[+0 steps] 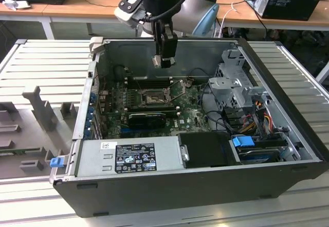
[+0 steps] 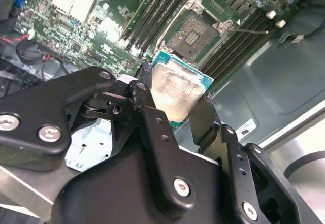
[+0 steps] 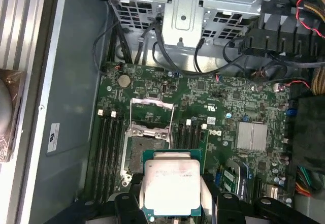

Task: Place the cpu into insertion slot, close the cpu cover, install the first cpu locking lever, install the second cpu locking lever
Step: 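Place the cpu into insertion slot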

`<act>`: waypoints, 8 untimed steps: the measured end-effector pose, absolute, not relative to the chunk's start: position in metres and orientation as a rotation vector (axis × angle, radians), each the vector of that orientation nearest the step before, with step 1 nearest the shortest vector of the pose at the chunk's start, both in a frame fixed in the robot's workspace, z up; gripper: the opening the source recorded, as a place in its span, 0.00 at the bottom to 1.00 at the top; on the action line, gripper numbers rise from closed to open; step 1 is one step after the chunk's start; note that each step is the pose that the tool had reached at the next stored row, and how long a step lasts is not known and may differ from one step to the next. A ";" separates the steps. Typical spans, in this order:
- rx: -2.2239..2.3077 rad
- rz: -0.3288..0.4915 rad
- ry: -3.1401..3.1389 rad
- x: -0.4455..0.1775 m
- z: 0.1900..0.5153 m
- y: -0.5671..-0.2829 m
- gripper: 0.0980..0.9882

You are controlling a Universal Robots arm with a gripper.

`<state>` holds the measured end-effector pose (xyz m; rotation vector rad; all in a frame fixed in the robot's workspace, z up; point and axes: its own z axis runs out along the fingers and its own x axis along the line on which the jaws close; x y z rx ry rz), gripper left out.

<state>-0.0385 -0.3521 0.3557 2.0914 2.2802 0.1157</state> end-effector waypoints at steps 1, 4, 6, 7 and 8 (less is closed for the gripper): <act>2.123 0.115 2.249 -0.038 0.355 -0.352 0.48; 2.195 0.112 2.176 -0.038 0.355 -0.352 0.48; 2.223 0.110 2.145 -0.038 0.354 -0.352 0.48; 2.235 0.110 2.133 -0.038 0.353 -0.352 0.48; 2.246 0.109 2.121 -0.038 0.353 -0.352 0.48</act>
